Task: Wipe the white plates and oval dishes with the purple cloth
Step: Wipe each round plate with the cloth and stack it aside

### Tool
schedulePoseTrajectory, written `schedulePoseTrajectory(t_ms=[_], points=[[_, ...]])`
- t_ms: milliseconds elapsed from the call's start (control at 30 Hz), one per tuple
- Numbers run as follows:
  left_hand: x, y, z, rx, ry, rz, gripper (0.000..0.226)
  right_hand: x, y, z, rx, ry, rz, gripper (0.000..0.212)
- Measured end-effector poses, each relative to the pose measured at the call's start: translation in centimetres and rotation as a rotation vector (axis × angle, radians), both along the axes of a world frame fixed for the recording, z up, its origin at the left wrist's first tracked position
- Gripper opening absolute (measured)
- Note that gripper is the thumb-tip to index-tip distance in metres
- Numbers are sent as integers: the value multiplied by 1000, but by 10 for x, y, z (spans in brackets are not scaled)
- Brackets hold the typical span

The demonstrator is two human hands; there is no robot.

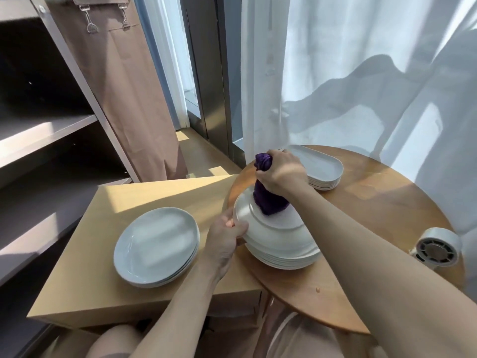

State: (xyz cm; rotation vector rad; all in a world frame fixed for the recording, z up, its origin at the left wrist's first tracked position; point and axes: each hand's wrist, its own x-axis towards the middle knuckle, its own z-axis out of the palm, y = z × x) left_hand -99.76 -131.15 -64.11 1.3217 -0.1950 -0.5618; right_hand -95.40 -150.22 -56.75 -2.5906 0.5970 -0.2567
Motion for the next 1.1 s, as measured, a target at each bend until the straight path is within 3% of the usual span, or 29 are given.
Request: schedulePoseTrajectory(t_ms=[233, 367, 500, 667, 867, 1100], points=[[0, -2, 1, 7, 24, 13, 44, -52, -30, -8, 24, -74, -91, 51], [-1, -3, 1, 6, 26, 30, 46, -87, -40, -17, 171, -131, -195, 39], [2, -5, -2, 7, 23, 53, 44, -121, -32, -32, 225, -257, -254, 40], [4, -4, -4, 28, 45, 55, 44, -155, 11, -48, 47, -398, -170, 47], [6, -2, -3, 29, 71, 25, 44, -168, 59, -63, -372, -392, 156, 60], [6, 0, 6, 61, 54, -21, 41, -154, 82, -50, -300, -347, 149, 63]])
